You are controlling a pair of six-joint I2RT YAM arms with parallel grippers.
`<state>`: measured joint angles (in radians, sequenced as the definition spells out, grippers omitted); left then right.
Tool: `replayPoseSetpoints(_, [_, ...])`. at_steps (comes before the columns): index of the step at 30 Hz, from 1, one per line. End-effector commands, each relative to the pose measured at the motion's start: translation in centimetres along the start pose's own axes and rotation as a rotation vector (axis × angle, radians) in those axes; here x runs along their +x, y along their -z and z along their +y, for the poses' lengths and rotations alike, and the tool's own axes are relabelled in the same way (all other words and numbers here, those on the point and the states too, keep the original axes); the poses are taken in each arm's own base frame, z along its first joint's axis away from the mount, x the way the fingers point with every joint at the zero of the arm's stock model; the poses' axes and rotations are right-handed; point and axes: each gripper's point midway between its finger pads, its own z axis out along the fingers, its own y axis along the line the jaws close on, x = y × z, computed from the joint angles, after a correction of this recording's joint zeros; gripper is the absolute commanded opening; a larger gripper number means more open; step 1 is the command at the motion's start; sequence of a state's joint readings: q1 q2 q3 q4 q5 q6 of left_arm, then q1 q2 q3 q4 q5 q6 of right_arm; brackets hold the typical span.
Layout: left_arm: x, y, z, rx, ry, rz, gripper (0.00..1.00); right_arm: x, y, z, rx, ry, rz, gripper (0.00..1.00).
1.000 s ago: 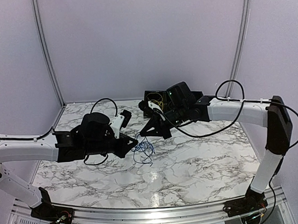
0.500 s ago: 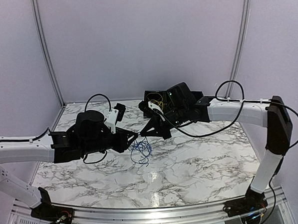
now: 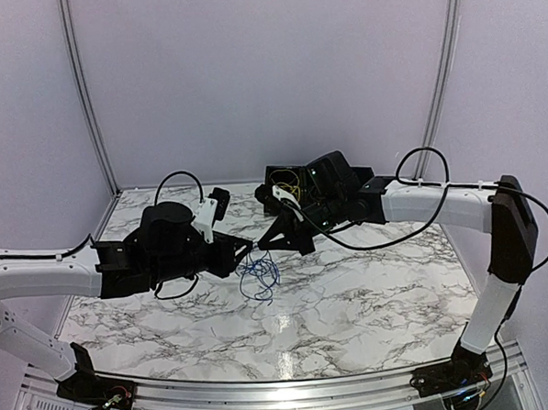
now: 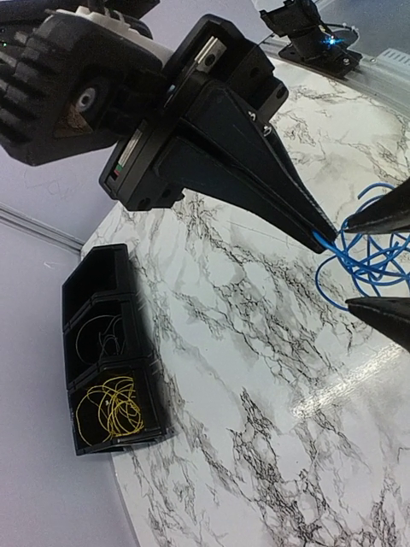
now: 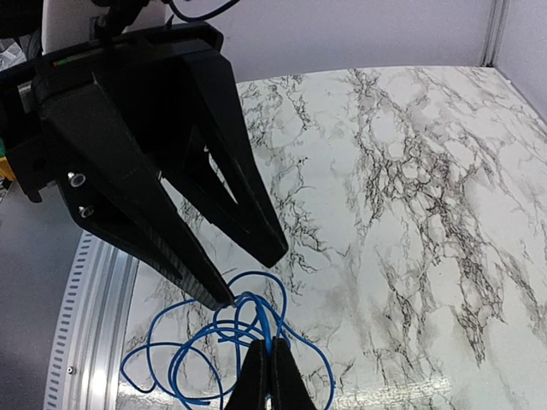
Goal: Untangle the cables
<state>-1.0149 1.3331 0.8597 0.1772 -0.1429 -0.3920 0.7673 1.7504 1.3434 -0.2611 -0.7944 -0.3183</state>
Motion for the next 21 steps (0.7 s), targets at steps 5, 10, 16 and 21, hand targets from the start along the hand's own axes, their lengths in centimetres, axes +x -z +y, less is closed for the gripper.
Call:
replayPoseSetpoints(5, [0.39, -0.79, -0.07, -0.004, -0.028, 0.003, 0.16, -1.83, 0.56, 0.72, 0.000, 0.028, -0.040, 0.00])
replayPoseSetpoints(10, [0.32, -1.01, 0.47, -0.036, -0.037, -0.004, 0.08, -1.77, 0.56, 0.81, -0.001, 0.027, -0.039, 0.00])
replayPoseSetpoints(16, [-0.04, -0.74, 0.61, -0.045, -0.041, -0.021, 0.00, -1.50, 0.50, 0.75, -0.001, 0.021, -0.036, 0.00])
replayPoseSetpoints(21, [-0.55, -0.04, 0.55, -0.036, -0.037, -0.049, 0.00, -1.45, 0.44, 0.64, 0.004, 0.018, -0.034, 0.08])
